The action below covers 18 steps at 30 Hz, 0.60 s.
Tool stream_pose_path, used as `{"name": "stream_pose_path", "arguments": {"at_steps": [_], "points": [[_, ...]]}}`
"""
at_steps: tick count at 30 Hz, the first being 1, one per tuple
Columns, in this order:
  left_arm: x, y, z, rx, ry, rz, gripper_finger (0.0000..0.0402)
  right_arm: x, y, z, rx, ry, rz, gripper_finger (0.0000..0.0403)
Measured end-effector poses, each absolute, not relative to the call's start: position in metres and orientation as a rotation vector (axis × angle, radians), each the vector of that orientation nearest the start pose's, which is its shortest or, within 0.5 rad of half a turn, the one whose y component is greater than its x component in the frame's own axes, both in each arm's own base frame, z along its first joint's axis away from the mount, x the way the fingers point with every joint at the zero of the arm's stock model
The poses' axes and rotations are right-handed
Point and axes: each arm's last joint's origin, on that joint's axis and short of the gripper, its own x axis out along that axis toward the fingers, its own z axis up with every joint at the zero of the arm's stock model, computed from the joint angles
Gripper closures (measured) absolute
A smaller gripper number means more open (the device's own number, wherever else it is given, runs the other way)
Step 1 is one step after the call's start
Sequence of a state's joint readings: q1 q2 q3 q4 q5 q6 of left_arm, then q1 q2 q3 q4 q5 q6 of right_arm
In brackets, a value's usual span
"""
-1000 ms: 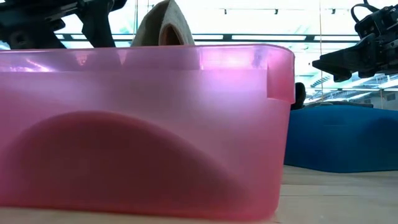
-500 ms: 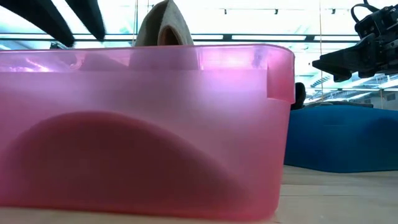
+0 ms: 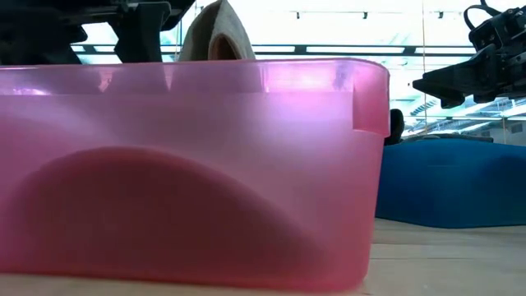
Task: Pick & Place hat
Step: Adjust the brown cap in the red bin
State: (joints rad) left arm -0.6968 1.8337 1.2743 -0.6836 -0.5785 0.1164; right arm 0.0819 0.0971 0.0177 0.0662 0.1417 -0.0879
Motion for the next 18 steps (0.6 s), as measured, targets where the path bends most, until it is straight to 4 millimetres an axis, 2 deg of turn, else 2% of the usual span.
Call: {"name": "stream_pose_path", "arguments": {"at_steps": [3, 6, 13, 18], "points": [[0.285, -0.218, 0.192, 0.826, 0.999, -0.157, 0.0216, 0.103, 0.004, 0.168, -0.089, 0.016, -0.059, 0.0247], [0.285, -0.218, 0.192, 0.814, 0.994, -0.153, 0.0242, 0.103, 0.004, 0.168, -0.089, 0.015, -0.059, 0.0247], [0.288, -0.219, 0.196, 0.788, 0.959, -0.107, 0.0379, 0.103, 0.004, 0.168, -0.090, 0.016, -0.059, 0.0247], [0.295, -0.223, 0.212, 0.776, 0.892, -0.035, 0.0372, 0.103, 0.004, 0.168, -0.090, 0.016, -0.059, 0.0247]]}}
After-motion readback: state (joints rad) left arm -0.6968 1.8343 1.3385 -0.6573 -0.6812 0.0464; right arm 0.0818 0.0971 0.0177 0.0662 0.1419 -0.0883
